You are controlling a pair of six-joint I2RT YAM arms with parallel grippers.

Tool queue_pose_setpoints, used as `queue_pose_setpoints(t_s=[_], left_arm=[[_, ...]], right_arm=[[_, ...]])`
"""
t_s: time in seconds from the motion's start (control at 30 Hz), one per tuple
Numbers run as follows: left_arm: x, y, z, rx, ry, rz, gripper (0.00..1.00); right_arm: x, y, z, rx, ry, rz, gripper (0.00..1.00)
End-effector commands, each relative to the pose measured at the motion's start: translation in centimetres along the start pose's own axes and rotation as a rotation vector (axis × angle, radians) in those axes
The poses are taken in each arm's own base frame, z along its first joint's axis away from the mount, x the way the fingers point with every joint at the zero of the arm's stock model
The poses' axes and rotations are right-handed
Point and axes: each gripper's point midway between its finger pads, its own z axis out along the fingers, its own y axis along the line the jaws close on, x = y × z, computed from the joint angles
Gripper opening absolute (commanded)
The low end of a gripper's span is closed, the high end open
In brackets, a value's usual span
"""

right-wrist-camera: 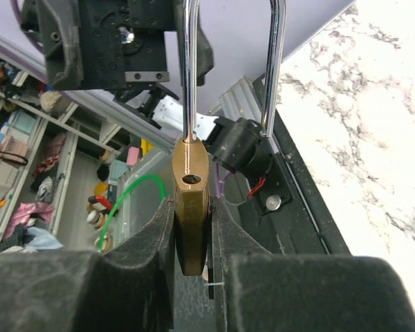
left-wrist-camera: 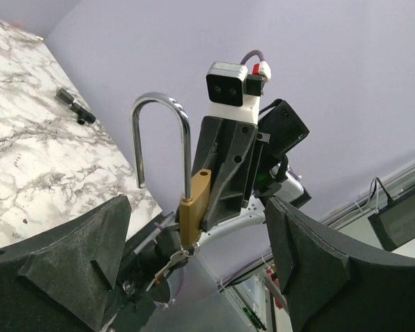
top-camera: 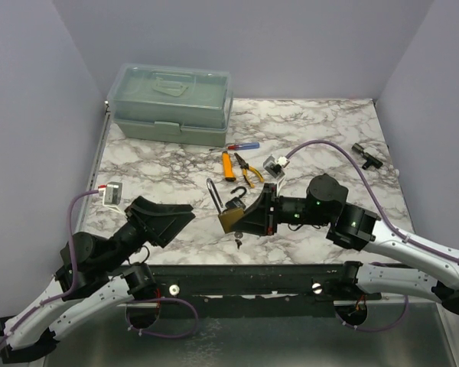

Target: Unlock with the key

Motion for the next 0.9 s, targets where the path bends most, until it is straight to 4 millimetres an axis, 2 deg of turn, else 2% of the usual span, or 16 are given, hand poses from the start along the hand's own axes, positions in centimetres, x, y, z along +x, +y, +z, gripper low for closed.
queue_pose_setpoints(t_s=[0.0, 0.17, 0.37, 0.57, 0.87], left_arm=[[0.2, 0.1, 0.7, 0.023, -0.011, 0.022, 0.87], [0.6, -0.5, 1.9, 0.068, -0.003, 0.046, 0.91], [0.6, -1.5, 2.9, 0.128, -0.014, 0.036, 0.96], [0.8, -2.3, 3.1, 0.184, -0.017, 0.031, 0.97], [1.3, -1.7, 3.6, 0.168, -0.001, 0.032, 0.99]], right_arm=[[-2.2, 4.3, -1.7, -0.15, -0.046, -0.028, 0.01], [-2.0, 5.7, -2.3, -0.206, -0.028, -0.013, 0.01], [-1.7, 5.9, -2.2, -0.218, -0.008, -0.001, 0.01], [-1.6, 6.3, -2.0, -0.25, 0.007, 0.002, 0.01], [-1.8, 6.8, -1.7, -0.272, 0.021, 0.001, 0.01]])
